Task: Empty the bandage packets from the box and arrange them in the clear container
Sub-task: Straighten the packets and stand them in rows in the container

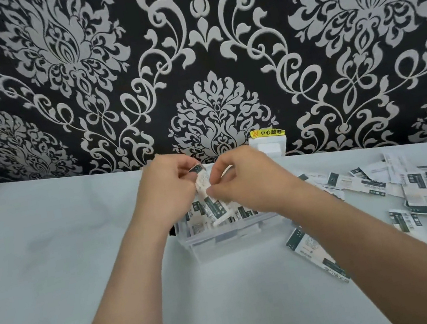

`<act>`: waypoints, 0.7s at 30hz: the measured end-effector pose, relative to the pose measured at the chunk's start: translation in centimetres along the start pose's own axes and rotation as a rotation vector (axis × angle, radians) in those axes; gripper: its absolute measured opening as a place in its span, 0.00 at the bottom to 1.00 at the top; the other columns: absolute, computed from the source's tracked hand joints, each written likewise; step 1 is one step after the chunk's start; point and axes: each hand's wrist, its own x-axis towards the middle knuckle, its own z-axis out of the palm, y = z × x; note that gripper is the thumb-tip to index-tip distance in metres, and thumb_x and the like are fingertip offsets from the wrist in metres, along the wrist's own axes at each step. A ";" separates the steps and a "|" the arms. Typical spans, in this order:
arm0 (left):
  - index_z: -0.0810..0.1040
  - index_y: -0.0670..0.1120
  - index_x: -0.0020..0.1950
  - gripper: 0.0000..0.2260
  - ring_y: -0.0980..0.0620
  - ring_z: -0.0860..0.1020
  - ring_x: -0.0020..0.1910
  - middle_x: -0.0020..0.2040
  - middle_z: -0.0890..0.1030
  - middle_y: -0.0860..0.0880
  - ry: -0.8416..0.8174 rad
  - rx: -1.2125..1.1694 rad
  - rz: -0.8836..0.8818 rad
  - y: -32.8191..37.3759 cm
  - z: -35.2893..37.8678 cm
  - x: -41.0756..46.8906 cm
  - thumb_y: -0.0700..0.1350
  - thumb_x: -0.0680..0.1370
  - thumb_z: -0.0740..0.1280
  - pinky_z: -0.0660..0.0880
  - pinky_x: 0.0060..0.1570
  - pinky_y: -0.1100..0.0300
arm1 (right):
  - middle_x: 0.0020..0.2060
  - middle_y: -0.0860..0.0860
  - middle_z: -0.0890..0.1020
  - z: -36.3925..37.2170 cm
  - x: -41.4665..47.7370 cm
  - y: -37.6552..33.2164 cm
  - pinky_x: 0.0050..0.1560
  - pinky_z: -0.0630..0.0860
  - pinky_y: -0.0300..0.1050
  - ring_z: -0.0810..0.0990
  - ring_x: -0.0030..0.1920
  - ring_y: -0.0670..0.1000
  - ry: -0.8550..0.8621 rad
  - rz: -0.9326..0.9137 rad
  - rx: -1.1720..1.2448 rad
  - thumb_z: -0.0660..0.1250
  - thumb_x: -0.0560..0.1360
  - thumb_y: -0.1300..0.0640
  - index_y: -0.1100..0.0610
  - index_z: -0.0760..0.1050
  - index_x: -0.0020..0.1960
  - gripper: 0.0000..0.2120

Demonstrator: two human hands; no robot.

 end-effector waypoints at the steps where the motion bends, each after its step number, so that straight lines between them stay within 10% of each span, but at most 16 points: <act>1: 0.83 0.49 0.47 0.13 0.56 0.79 0.40 0.40 0.83 0.52 0.003 0.021 0.003 -0.1 0.0 0.0 0.33 0.76 0.65 0.76 0.45 0.59 | 0.37 0.52 0.84 0.4 0.4 -0.1 0.24 0.65 0.35 0.70 0.22 0.43 -0.001 0.020 0.022 0.74 0.71 0.56 0.54 0.78 0.42 0.06; 12: 0.80 0.56 0.57 0.14 0.50 0.72 0.57 0.56 0.74 0.52 0.035 0.227 0.070 -2.5 -0.8 0.4 0.42 0.74 0.72 0.69 0.56 0.57 | 0.43 0.57 0.84 3.0 3.8 -0.1 0.49 0.82 0.54 0.84 0.44 0.57 -0.061 0.198 -0.158 0.72 0.69 0.64 0.61 0.78 0.49 0.09; 21: 0.78 0.55 0.60 0.15 0.49 0.72 0.60 0.59 0.76 0.50 -0.003 0.211 0.064 -3.3 -0.7 0.4 0.41 0.76 0.68 0.69 0.58 0.57 | 0.48 0.53 0.82 5.4 4.3 -0.6 0.49 0.79 0.45 0.81 0.49 0.53 -0.047 0.099 -0.510 0.70 0.71 0.64 0.57 0.79 0.55 0.13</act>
